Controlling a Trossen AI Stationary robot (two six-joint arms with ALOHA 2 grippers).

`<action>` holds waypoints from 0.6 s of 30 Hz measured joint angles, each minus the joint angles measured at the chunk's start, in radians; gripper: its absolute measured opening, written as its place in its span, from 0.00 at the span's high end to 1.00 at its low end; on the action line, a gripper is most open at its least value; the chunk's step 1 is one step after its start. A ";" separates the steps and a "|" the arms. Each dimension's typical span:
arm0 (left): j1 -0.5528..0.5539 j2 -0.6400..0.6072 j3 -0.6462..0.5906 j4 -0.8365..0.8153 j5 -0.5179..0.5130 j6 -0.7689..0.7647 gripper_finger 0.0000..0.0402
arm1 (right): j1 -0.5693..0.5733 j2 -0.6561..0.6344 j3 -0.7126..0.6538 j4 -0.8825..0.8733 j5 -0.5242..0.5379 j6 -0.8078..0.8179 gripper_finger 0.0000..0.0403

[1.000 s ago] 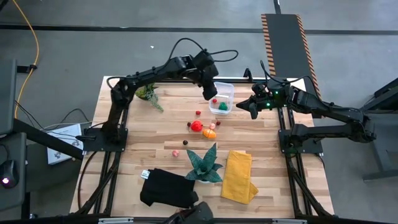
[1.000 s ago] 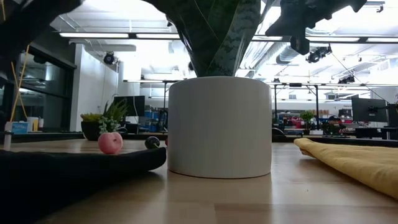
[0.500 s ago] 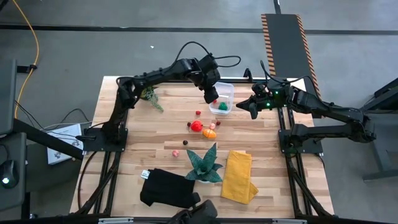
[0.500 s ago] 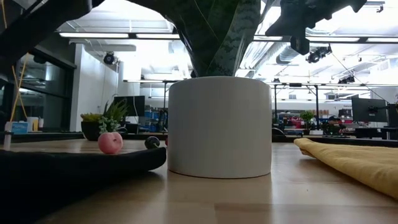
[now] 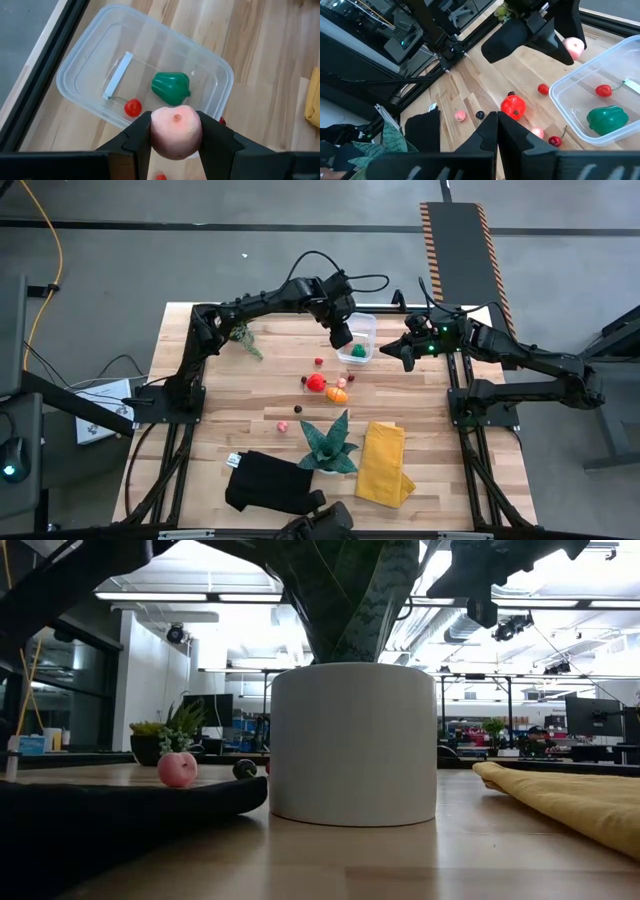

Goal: Pick and placing Produce into tupperware
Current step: Put the top left apricot into the transparent container

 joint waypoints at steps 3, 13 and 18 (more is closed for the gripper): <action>0.000 0.000 0.000 0.001 0.000 0.007 0.69 | 0.000 0.000 0.000 0.000 0.000 -0.001 1.00; -0.009 0.023 0.000 -0.008 0.006 0.056 0.69 | 0.000 0.000 0.000 0.000 0.003 -0.001 1.00; -0.027 0.041 0.000 -0.021 0.011 0.085 0.69 | 0.000 0.000 0.000 0.000 0.005 -0.001 1.00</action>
